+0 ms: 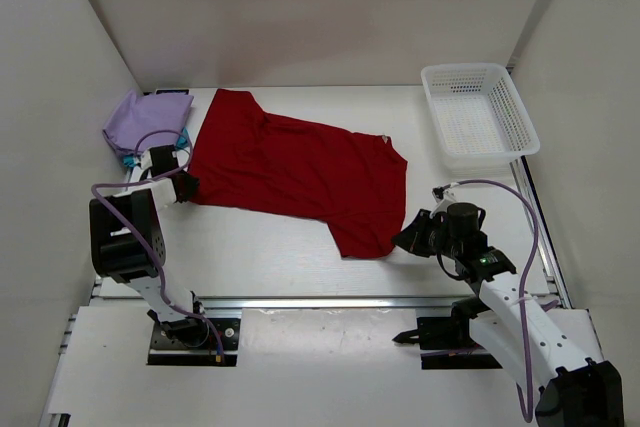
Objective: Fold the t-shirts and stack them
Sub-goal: Flatten out the tshirt
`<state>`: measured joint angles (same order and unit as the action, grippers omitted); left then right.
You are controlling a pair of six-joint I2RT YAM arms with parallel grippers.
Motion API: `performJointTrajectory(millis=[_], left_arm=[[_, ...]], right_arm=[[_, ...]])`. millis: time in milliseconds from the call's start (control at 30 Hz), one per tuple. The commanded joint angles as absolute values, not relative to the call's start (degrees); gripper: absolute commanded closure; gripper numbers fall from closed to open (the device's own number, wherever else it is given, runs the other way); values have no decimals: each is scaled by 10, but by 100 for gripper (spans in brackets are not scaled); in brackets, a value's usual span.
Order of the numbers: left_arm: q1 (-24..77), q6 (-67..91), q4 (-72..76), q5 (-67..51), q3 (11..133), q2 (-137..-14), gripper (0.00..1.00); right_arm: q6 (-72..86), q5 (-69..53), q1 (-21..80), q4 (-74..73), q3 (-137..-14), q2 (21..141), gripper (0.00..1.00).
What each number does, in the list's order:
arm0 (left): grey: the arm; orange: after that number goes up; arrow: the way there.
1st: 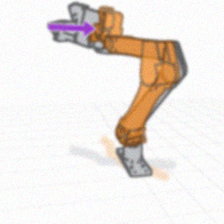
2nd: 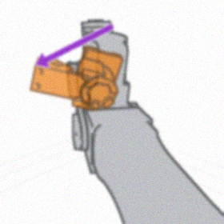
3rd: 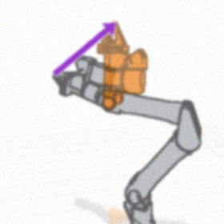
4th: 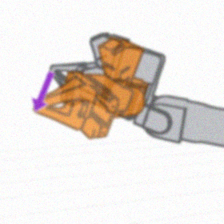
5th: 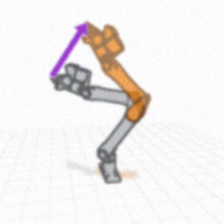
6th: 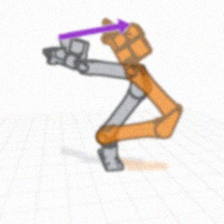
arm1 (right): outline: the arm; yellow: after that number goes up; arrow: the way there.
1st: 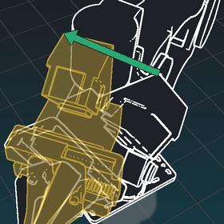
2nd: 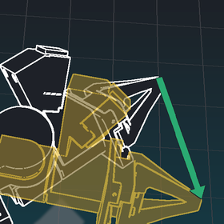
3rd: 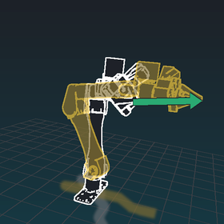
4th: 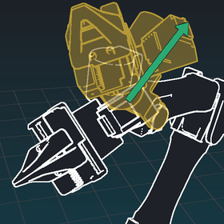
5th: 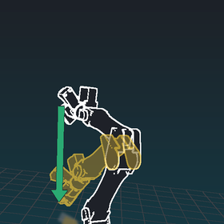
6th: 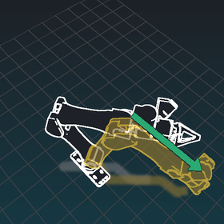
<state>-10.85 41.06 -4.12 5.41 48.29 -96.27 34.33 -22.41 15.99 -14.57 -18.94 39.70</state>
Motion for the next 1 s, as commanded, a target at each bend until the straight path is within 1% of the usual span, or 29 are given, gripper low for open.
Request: performJointTrajectory(millis=[0, 33, 67, 100, 133, 300, 433, 467, 500, 567, 600, 633, 700, 767, 867, 933, 967], left_arm=[[-118, 408, -43, 57, 485, -960, 79], [-120, 412, -42, 51, 480, -952, 85], [-120, 411, -43, 47, 476, -949, 89], [-128, 411, -41, 41, 475, -937, 97], [-127, 416, -36, 28, 473, -920, 100], [-157, 446, -16, -46, 407, -808, 100], [-198, 454, -6, -83, 302, -691, 100], [-205, 450, -8, -95, 288, -667, 98], [-213, 448, -8, -87, 262, -655, 94], [-228, 447, -19, -78, 226, -622, 74], [-247, 453, -18, -83, 210, -621, 69], [-269, 458, -17, -95, 194, -615, 63], [-292, 469, -6, -109, 185, -613, 46], [-304, 466, -9, -120, 192, -617, 43], [-271, 456, -27, -102, 200, -596, 47], [-257, 461, -22, -91, 192, -581, 42], [-253, 466, -11, -97, 186, -584, 37]], right_arm=[[338, -229, 156, -122, -186, 393, 100], [335, -231, 155, -120, -189, 393, 100], [337, -231, 155, -119, -185, 391, 100], [338, -230, 155, -116, -189, 393, 100], [342, -224, 153, -118, -188, 391, 100], [353, -218, 154, -127, -193, 372, 100], [353, -206, 149, -169, -199, 346, 100], [351, -206, 153, -176, -202, 341, 99], [351, -205, 149, -184, -200, 336, 100], [351, -207, 149, -193, -199, 329, 100], [351, -207, 150, -199, -202, 322, 100], [352, -207, 153, -200, -199, 314, 100], [351, -202, 154, -207, -200, 308, 100], [348, -196, 156, -217, -202, 297, 100], [345, -201, 145, -215, -196, 291, 100], [345, -210, 140, -209, -193, 295, 100], [344, -210, 144, -207, -187, 299, 100]])
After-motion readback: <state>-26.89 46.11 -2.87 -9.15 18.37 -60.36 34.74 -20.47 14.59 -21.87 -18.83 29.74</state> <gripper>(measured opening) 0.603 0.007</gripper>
